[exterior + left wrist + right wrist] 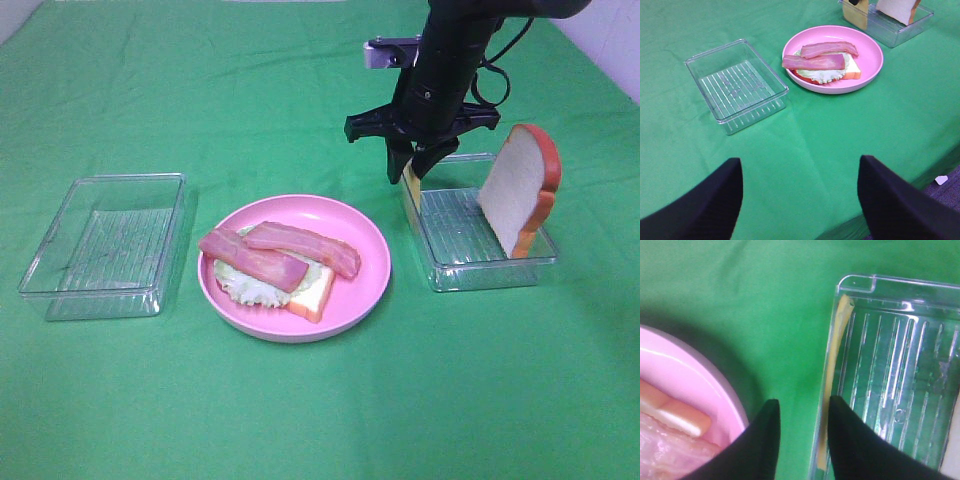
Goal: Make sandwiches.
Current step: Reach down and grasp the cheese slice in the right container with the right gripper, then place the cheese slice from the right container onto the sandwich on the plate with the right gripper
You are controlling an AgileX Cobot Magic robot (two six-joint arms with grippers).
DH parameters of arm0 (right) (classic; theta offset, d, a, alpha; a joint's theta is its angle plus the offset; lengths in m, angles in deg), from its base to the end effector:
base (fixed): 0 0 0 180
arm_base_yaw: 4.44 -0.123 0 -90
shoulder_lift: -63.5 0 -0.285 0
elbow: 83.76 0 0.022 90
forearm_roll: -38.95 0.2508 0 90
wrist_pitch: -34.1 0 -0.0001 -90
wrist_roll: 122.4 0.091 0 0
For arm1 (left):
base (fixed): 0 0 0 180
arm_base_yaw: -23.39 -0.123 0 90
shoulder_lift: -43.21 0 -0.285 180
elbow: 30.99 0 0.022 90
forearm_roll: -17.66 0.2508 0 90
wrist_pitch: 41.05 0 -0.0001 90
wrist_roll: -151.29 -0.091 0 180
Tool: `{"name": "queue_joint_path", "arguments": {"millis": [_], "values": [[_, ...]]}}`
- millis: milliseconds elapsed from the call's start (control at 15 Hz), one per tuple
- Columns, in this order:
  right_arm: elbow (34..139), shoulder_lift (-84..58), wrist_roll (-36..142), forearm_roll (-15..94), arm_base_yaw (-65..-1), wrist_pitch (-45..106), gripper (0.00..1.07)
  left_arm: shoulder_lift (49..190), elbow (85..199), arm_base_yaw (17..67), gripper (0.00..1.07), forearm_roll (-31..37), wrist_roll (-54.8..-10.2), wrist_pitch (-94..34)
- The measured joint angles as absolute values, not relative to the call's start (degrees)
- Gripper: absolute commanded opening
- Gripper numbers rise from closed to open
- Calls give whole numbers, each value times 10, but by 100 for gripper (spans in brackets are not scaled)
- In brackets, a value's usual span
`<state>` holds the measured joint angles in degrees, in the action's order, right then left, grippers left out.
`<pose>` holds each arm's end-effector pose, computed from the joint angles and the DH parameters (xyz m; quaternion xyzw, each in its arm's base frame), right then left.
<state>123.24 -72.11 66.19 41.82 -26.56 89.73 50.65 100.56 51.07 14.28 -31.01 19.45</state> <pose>0.4368 0.1816 0.1757 -0.1056 0.9847 0.0579 0.1262 -0.0074 -0.0014 0.2783 0.2209 0.8203 -0.1445 0.5075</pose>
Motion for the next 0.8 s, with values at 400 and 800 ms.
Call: {"name": "queue_joint_path", "arguments": {"millis": [400, 800], "values": [[1232, -721, 662, 412, -266, 898, 0, 507, 1006, 511, 64, 143, -310, 194], [1232, -662, 657, 413, -266, 913, 0, 507, 1006, 511, 64, 143, -310, 194]]}}
